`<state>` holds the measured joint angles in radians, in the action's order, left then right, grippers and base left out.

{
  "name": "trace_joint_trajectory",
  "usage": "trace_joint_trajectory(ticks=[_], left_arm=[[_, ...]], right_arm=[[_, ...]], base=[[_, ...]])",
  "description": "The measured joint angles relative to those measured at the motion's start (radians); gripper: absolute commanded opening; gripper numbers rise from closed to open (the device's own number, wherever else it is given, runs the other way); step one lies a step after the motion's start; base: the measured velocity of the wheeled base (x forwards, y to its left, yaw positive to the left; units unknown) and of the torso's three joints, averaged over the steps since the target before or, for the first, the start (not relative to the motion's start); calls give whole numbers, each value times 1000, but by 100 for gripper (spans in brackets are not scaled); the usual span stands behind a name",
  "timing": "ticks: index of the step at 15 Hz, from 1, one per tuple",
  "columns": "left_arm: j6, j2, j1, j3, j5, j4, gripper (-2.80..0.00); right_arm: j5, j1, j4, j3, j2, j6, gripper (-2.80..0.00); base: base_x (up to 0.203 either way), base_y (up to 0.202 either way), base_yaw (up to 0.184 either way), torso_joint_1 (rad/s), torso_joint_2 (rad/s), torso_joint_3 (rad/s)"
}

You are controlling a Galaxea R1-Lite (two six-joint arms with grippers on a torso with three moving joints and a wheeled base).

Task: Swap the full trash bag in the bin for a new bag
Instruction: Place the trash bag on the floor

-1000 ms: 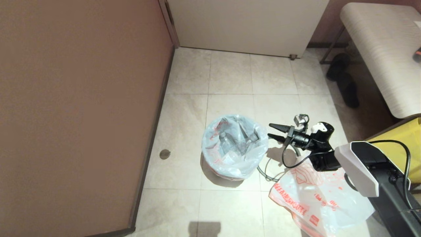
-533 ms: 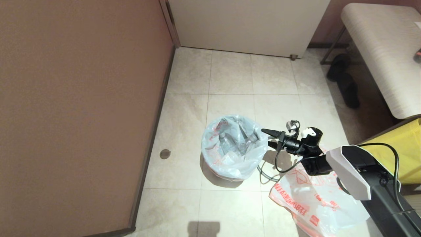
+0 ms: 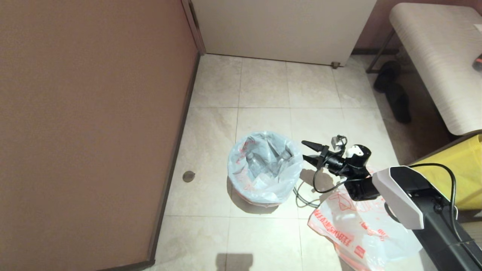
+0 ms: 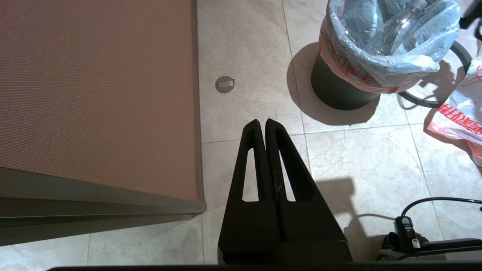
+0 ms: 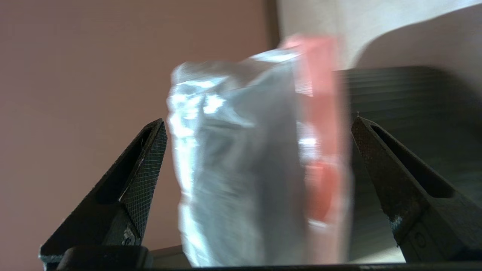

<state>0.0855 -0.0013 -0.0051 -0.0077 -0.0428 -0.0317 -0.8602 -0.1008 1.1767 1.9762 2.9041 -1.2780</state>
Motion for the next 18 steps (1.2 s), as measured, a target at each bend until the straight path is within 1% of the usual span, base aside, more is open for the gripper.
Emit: trace_joint_trajectory(ticks=[3,5,7,10,13,16,18], left_arm=[[0,0,0,0,0,0,-280],[1,0,0,0,0,0,-280],[1,0,0,0,0,0,-280],[1,0,0,0,0,0,-280],[1,0,0,0,0,1,-280],[1,0,-1,0,0,0,-280],[1,0,0,0,0,0,-280]], right_arm=[[24,-22,46,-2,-22,-91,0],[37,-43,58,-2,-31,-109,0],[39,-36,59,-2,-36,-111,0],[37,-22,10,4,-26,-91,0],[37,5,0,6,-14,-83,0],[35,-2,-33,7,-3,-67,0],[32,9,-57,7,0,-58,0]], base=[[0,0,0,0,0,0],[0,0,0,0,0,0],[0,0,0,0,0,0],[0,0,0,0,0,0],[0,0,0,0,0,0],[0,0,0,0,0,0],[0,0,0,0,0,0]])
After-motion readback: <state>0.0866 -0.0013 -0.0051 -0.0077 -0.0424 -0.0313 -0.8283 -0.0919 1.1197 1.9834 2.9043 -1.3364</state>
